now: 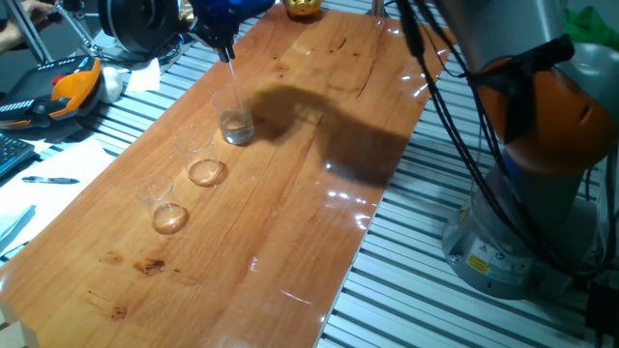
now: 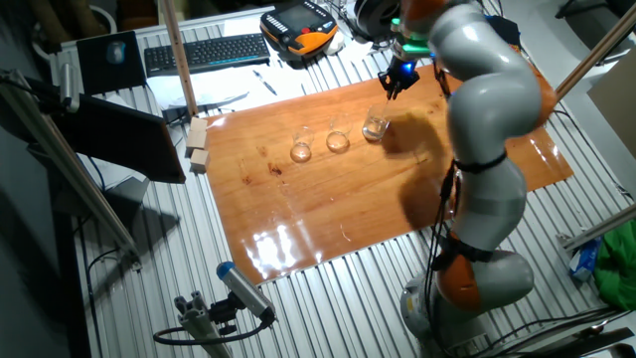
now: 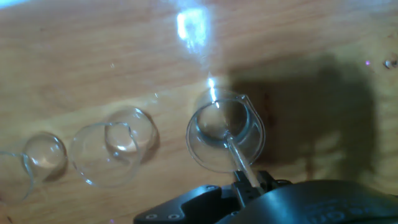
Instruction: Stir the beaker with a glass rod
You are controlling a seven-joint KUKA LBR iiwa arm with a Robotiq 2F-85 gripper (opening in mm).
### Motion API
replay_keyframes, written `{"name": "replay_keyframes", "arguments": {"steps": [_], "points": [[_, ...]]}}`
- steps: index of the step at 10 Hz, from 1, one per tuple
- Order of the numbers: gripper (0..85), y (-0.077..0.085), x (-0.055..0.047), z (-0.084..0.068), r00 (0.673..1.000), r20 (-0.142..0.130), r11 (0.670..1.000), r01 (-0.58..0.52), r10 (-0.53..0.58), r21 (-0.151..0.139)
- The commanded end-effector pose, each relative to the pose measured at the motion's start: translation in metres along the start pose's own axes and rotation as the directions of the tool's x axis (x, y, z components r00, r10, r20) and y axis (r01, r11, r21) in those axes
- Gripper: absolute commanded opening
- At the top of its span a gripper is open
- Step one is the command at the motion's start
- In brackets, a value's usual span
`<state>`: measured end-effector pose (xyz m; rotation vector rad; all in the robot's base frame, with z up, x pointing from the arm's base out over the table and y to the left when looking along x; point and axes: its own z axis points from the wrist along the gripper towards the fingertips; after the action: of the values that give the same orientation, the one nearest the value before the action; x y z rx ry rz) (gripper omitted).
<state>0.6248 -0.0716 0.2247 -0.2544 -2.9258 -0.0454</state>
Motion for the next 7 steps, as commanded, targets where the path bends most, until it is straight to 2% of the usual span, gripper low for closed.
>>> {"name": "replay_keyframes", "arguments": {"steps": [1,2,3,5,6,7], "points": [[0.0,-0.0004,-0.0004,-0.0027,0.996,0.078,0.999,0.033,-0.033,0.003],[0.0,-0.0002,-0.0006,-0.0048,0.988,0.140,0.998,0.068,-0.068,0.009],[0.0,-0.0002,-0.0006,-0.0058,0.978,0.180,0.995,0.098,-0.101,0.026],[0.0,-0.0001,-0.0006,-0.0059,0.954,0.256,0.988,0.151,-0.157,0.042],[0.0,0.0004,-0.0007,-0.0054,0.931,0.312,0.982,0.181,-0.188,0.051],[0.0,0.0015,-0.0006,-0.0035,0.916,0.354,0.981,0.192,-0.190,0.031]]}}
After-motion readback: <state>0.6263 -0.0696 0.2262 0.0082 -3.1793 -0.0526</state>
